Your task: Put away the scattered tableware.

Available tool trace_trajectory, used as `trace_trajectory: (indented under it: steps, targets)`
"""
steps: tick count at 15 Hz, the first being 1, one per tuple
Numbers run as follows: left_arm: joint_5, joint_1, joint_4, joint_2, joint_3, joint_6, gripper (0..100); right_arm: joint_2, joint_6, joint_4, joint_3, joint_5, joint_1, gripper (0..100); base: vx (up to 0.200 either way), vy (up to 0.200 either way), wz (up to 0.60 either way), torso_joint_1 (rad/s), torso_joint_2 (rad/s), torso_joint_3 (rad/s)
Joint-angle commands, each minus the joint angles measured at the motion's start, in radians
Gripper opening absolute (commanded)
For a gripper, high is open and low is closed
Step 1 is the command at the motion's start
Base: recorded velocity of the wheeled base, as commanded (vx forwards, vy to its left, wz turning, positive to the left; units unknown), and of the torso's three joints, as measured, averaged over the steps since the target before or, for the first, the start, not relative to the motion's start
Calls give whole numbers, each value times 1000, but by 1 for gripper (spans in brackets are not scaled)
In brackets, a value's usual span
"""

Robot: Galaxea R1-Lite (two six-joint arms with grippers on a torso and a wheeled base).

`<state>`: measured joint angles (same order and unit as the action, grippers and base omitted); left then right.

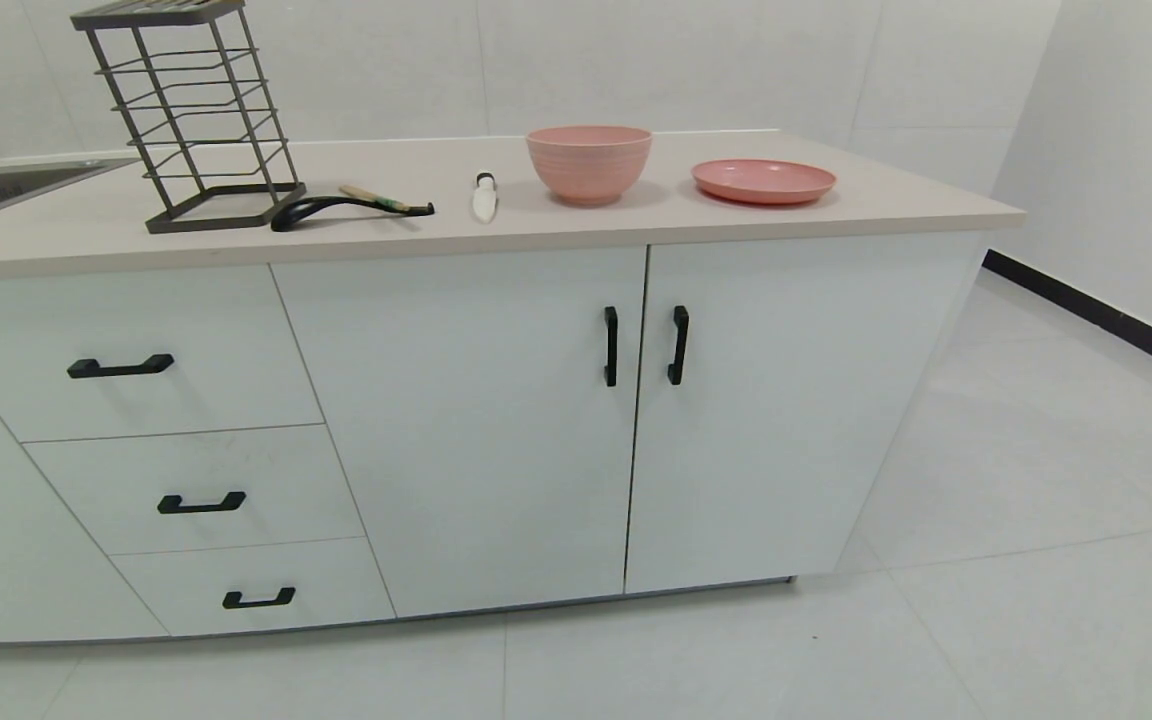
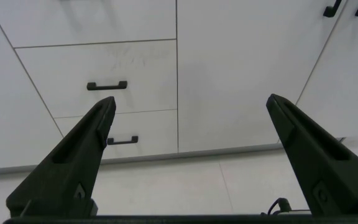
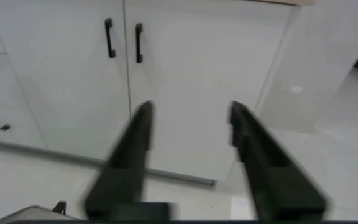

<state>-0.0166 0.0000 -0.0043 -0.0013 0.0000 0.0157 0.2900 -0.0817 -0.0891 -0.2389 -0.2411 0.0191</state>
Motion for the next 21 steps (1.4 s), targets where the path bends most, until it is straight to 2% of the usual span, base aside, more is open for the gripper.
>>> trace_trajectory:
  steps: [1,3,5,11,12,14,17,18,19,20,21]
  targets:
    - [0,0,0,1,0,1,100,498,-47,-199,-69,-116,64,100,0,0,0,0,0,0]
    - [0,0,0,1,0,3,100,749,-47,-391,-106,-118,105,100,0,0,0,0,0,0]
    - [-2,0,0,1,0,3,100,957,-49,-528,-158,-119,151,100,0,0,0,0,0,0]
    - [-2,0,-2,1,0,4,100,1342,-49,-744,-327,-121,263,100,0,0,0,0,0,0]
    - [0,0,-2,1,0,0,100,1437,-49,-827,-361,-135,277,100,0,0,0,0,0,0]
    - [-2,0,-2,1,0,-3,100,1526,-49,-925,-365,-150,283,100,0,0,0,0,0,0]
    - [-11,0,-2,1,0,-2,100,1543,-49,-979,-341,-149,280,100,0,0,0,0,0,0]
    - [-68,0,0,1,0,9,100,1542,-49,-980,-336,-147,280,100,0,0,0,0,0,0]
    - [-92,0,-34,1,0,36,100,1537,-49,-982,-335,-145,282,100,0,0,0,0,0,0]
    - [-94,0,-212,1,-5,29,100,1532,-49,-985,-324,-144,283,100,0,0,0,0,0,0]
    - [-97,0,-292,1,-9,27,100,1531,-47,-994,-313,-144,282,100,0,0,0,0,0,0]
